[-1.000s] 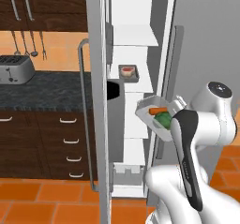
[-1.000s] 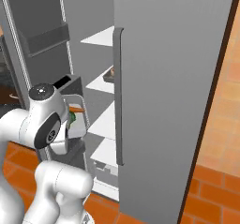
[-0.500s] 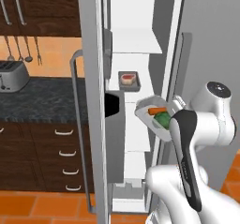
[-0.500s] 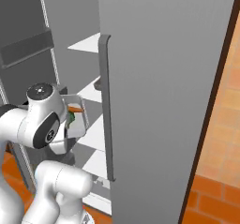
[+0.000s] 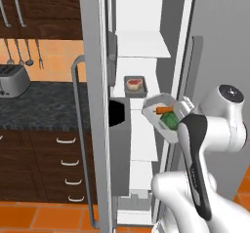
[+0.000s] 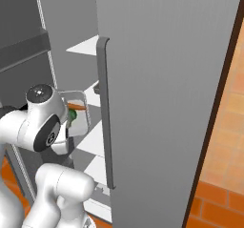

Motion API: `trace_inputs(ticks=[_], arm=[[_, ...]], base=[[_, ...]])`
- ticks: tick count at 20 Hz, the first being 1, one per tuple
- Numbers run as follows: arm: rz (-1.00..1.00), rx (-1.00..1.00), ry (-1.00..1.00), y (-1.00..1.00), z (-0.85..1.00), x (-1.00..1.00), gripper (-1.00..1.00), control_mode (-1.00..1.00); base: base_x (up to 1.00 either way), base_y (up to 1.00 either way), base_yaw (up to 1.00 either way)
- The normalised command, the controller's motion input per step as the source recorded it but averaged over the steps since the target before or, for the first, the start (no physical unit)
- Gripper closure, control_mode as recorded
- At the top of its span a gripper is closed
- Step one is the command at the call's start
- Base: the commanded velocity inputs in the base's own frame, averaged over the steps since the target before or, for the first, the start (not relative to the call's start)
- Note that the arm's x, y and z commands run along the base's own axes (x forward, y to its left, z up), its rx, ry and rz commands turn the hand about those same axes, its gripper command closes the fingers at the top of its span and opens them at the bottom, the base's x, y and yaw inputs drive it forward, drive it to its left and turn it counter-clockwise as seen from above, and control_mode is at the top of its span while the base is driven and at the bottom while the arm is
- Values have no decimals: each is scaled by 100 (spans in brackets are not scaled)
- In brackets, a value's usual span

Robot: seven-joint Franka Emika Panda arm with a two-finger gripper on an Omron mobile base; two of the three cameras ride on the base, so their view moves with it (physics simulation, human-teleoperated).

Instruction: Take the meat container that has the steak and place it on the second highest rack of the freezer. Then take the vegetable container that has the carrot and broccoli and place it on the highest rack of the freezer.

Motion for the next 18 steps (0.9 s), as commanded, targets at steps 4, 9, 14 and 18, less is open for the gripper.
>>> trace_inputs(ticks=[4,9,14,18], arm=[[3,0,-30,21,69,0,100,-100],[-3,-1,-11,41,81,-1,100,-100],[-16,2,-11,18,74,-5,100,-100],[-24,6,-4,1,66,6,100,-100]], base=[[0,0,0],[0,0,0],[0,0,0],[0,0,0]])
